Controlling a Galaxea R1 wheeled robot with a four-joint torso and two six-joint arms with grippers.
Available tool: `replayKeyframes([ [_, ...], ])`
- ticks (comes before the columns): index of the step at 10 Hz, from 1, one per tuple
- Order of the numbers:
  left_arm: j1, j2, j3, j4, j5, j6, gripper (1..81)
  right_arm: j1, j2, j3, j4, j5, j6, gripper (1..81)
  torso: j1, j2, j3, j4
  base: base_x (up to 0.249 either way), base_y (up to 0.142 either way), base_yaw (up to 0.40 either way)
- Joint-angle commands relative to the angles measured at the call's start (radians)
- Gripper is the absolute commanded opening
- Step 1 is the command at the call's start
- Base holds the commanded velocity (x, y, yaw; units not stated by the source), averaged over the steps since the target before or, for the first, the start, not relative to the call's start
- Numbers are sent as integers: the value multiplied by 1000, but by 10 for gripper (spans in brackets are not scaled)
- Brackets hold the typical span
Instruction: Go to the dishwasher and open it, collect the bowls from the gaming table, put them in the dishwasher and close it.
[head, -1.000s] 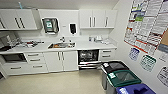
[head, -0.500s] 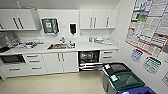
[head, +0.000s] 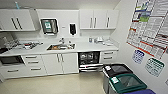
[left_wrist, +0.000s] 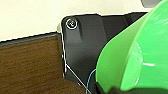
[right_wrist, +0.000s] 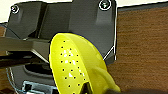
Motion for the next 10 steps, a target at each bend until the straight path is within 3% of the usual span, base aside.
replayKeyframes([
  [1, -32, -14, -7, -4, 41, 0, 10, 26, -15, -7, -7, -48, -5, 10, 0, 0, 0, 0, 93, 0, 0],
  [7, -32, -14, -7, -4, 41, 0, 10, 26, -15, -7, -7, -48, -5, 10, 0, 0, 0, 0, 93, 0, 0],
  [10, -33, -13, -7, -4, 41, 0, 10, 26, -16, -7, -7, -48, -5, 10, -1, 0, 0, 0, 92, 61, 0],
])
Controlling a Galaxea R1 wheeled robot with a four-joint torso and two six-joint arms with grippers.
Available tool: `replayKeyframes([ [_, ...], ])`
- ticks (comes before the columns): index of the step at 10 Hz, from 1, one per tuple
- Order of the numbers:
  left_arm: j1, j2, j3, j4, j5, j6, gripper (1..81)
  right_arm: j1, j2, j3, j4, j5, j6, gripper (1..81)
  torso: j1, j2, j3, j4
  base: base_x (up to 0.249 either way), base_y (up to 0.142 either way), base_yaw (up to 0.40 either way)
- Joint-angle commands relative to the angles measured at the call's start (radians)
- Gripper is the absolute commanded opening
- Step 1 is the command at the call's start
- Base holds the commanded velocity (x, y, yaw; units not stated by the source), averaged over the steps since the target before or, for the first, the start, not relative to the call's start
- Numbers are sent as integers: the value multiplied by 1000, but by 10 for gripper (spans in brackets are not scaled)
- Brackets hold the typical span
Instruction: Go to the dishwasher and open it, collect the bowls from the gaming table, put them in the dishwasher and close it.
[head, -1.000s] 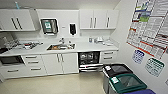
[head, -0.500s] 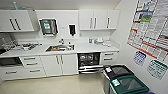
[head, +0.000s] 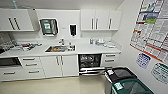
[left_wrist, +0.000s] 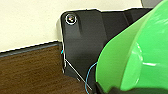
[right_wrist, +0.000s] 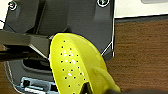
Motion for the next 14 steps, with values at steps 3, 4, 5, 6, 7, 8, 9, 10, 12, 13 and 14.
replayKeyframes([
  [3, -47, -17, -3, -4, 37, 0, 10, 38, -11, -4, -6, -42, -3, 10, 2, 1, 0, 0, 92, 61, 0],
  [4, -46, -17, -5, -4, 37, 0, 10, 36, -11, -4, -6, -42, -4, 10, 2, 1, 0, 0, 92, 61, 0],
  [5, -46, -17, -5, -4, 37, 0, 10, 36, -11, -4, -6, -42, -4, 10, 1, 1, 0, 0, 92, 61, 0],
  [6, -46, -17, -5, -4, 37, 0, 10, 36, -11, -4, -6, -42, -3, 10, 1, 1, 0, 0, 92, 60, 0],
  [7, -46, -17, -5, -4, 37, 0, 10, 36, -11, -4, -6, -42, -4, 10, 1, 1, 0, 0, 92, 61, 0],
  [8, -46, -17, -5, -4, 37, 0, 10, 36, -11, -4, -6, -42, -4, 10, 1, 1, 0, 0, 92, 61, 0],
  [9, -46, -17, -5, -4, 37, 0, 10, 36, -11, -4, -6, -42, -3, 10, 1, 1, 0, 0, 91, 60, 0],
  [10, -46, -17, -5, -4, 37, 0, 10, 36, -11, -4, -6, -42, -4, 10, 1, 1, 0, 0, 91, 61, 0],
  [12, -46, -17, -5, -4, 37, 0, 10, 36, -12, -4, -6, -42, -4, 10, 1, 1, 0, 0, 91, 61, 0],
  [13, -46, -17, -5, -2, 36, 0, 10, 36, -12, -4, -6, -42, -4, 10, 1, 1, 0, 0, 91, 61, 0],
  [14, -47, -17, -5, -2, 37, 0, 10, 38, -12, -4, -6, -43, -4, 10, 1, 1, 0, 0, 91, 61, 0],
])
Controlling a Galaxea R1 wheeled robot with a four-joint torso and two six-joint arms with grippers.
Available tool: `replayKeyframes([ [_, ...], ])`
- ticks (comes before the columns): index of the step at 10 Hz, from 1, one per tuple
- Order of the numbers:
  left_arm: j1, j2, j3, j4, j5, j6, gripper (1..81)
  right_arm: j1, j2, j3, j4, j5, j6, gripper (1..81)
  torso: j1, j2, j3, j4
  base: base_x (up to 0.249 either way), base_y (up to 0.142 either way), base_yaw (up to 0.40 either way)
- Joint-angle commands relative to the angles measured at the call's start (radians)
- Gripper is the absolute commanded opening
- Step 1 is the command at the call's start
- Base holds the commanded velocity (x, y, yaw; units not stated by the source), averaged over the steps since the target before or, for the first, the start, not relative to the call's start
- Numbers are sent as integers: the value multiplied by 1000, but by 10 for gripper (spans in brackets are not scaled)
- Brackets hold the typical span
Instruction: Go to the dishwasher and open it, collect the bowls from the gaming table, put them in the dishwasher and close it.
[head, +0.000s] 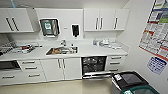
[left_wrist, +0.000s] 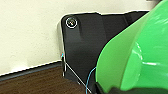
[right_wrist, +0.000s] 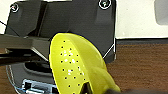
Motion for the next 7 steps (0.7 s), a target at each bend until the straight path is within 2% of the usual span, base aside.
replayKeyframes([
  [1, -38, -15, -8, -2, 39, 0, 10, 31, -15, -6, -6, -48, -3, 10, 0, 0, 0, 0, 91, 61, 0],
  [3, -37, -15, -8, -2, 39, 0, 10, 33, -14, -6, -6, -48, -3, 10, 0, 0, 0, 0, 91, 61, 0],
  [7, -37, -15, -8, -2, 39, 0, 10, 33, -14, -6, -6, -48, -3, 10, 0, 0, 0, 0, 98, 0, 0],
])
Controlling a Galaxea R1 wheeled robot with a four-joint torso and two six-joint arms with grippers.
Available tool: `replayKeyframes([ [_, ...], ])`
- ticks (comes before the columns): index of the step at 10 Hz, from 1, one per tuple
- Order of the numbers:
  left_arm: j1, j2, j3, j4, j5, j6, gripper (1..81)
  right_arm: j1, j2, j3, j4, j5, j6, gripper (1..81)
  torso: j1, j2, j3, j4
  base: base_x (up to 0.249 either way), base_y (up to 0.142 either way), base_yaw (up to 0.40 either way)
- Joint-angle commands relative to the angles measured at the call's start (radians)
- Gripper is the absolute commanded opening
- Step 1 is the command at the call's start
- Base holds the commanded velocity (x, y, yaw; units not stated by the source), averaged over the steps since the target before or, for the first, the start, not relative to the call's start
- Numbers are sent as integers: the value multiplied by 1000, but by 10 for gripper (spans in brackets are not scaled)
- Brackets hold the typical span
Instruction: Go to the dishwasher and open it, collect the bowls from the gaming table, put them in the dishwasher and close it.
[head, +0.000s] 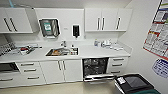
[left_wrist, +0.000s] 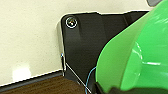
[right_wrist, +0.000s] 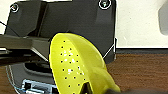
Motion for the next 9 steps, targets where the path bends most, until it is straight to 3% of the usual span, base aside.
replayKeyframes([
  [1, -38, -16, -8, -2, 40, 0, 10, 31, -14, -6, -5, -47, -3, 10, 1, 0, 0, 0, 100, 0, 0],
  [9, -38, -14, -8, -4, 40, 0, 10, 31, -12, -6, -5, -47, -3, 10, 1, 0, 0, 0, 100, 0, 0],
])
